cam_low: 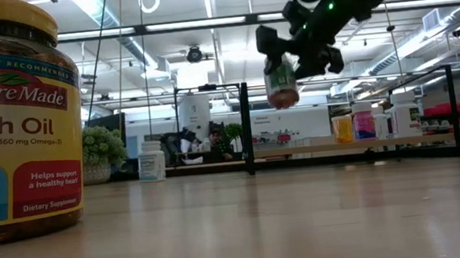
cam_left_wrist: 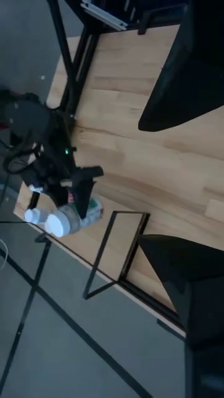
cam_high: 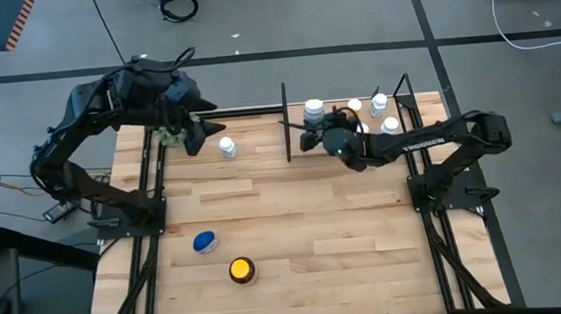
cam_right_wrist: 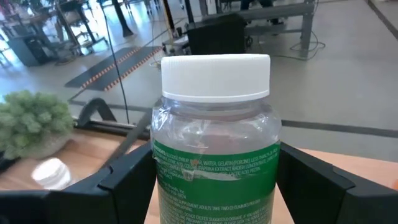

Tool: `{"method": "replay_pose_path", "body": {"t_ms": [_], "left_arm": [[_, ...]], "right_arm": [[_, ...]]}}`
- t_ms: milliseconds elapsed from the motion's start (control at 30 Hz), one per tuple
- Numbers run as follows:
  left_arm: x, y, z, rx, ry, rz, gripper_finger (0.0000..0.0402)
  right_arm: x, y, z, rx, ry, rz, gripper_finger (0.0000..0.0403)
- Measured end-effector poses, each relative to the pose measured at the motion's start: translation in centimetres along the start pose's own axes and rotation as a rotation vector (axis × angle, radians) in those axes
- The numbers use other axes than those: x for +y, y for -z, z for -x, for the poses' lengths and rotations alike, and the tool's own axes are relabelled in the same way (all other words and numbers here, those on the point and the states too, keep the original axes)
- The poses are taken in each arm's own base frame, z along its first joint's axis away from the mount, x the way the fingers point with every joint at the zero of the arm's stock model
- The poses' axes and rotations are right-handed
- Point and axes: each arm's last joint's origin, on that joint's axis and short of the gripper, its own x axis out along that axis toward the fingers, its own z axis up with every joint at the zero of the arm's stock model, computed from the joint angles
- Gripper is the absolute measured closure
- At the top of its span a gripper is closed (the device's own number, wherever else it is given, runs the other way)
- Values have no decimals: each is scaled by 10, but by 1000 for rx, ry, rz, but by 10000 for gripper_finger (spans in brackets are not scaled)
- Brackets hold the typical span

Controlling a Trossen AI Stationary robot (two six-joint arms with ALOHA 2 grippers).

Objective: Pick and place medicine bottles onto shelf by color
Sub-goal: Put the green pill bottle on the shelf

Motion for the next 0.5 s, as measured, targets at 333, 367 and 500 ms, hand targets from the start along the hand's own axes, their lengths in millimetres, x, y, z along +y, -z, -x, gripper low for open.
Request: {"method": "replay_pose_path", "body": {"t_ms": [333,367,500], "left_arm": [[0,3,2,20,-1,37,113],[0,3,2,26,-3,47,113],[0,5,2,40,-5,60,113]], "right_arm": [[4,26,-53,-10,67,74,104],[3,26,-57,-18,84,64,104],[-3,27,-73,-27,88,26,104]]}}
